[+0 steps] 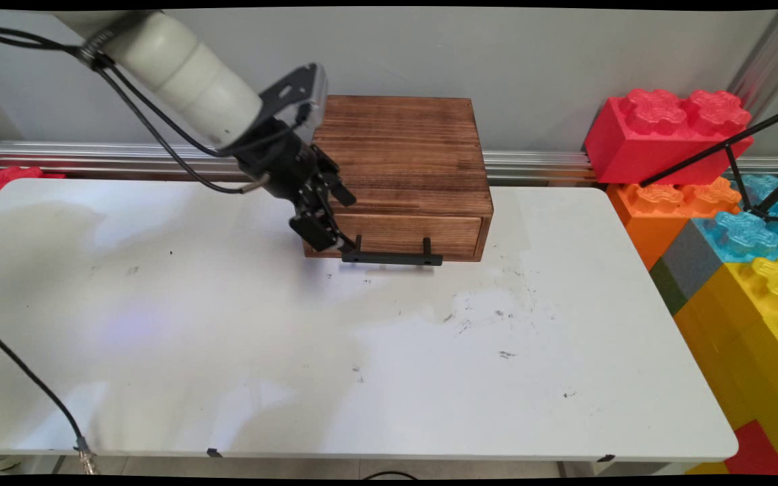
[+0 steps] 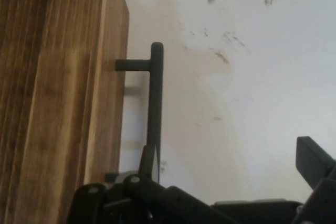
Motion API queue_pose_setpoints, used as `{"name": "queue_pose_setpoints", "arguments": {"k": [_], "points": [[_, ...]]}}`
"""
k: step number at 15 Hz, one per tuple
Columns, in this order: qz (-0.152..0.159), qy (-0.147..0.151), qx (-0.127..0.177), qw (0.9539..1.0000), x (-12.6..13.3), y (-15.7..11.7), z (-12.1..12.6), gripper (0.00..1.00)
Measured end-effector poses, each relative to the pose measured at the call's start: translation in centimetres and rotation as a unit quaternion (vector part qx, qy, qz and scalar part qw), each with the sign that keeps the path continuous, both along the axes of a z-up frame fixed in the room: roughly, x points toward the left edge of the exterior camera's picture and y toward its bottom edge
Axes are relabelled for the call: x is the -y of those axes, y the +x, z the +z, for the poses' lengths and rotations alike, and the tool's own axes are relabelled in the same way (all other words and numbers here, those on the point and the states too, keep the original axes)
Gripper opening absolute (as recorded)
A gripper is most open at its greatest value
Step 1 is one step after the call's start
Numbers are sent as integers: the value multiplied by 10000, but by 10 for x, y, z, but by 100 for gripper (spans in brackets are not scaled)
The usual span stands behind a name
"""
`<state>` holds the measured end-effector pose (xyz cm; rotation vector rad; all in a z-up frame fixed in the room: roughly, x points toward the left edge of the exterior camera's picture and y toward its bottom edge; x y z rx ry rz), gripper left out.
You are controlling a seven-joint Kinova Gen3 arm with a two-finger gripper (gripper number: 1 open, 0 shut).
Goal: Open the drawer
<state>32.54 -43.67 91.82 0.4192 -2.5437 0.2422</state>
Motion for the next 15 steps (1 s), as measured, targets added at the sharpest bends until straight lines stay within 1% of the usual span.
{"name": "queue_pose_setpoints", "arguments": {"k": [6,10,15], "points": [[-49,-207,96,9997,12,-20,-37,100],[-50,-233,174,9996,16,-25,-59,100],[-32,-252,185,9995,23,-33,-81,100]]}}
